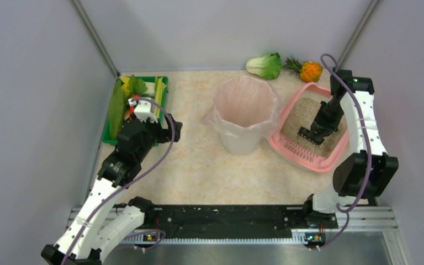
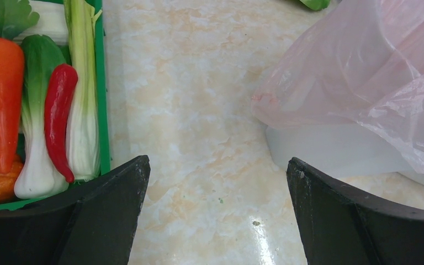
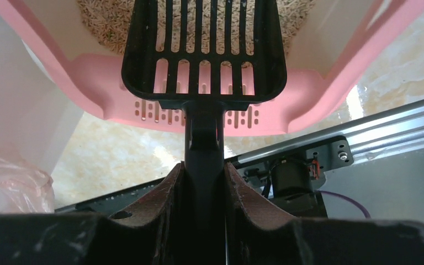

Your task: Clean the litter box

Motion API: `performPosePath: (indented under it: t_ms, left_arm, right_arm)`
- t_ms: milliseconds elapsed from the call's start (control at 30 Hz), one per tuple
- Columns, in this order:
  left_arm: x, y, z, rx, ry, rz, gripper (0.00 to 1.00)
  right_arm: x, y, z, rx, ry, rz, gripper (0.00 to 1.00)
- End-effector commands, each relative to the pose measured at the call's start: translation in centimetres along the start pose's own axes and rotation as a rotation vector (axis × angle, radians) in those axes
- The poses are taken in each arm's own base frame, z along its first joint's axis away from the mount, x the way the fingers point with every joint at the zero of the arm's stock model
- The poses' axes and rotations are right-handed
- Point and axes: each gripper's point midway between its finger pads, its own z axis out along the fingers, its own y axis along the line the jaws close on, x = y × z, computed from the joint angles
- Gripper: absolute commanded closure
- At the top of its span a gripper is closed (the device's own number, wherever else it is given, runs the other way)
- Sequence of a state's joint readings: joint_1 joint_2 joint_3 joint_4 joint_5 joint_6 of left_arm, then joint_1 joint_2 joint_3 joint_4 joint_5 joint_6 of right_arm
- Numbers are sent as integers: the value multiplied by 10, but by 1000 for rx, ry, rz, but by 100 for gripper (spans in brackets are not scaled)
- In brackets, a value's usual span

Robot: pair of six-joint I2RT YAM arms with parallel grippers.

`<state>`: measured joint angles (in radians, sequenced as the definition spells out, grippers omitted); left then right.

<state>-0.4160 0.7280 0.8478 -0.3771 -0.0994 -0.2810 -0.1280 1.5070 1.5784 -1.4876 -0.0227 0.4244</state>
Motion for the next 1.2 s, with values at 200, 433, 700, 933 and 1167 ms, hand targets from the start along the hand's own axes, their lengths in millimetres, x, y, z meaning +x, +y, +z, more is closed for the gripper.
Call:
performPosePath:
  t_ms: [200,433,700,933,1167]
  left_arm:
    - [-3,4,2,-23,-9,39,1]
    - [-6,-2,10,-18,8,63,1]
    - [-8,-6,19,-22,31,62,1]
    - [-7,-7,25,-28,48,45,1]
    - [-7,-6,27,-37,54,41,1]
  right_arm:
    - [-7,13,19,-88,138,16,100]
    - [1,4,31,-35,185,28,100]
    - [-14,-39,47,197,95,80,100]
    - [-27,-32,82,127,-10,70,100]
    - [-44,-22,117,55,-83,22,100]
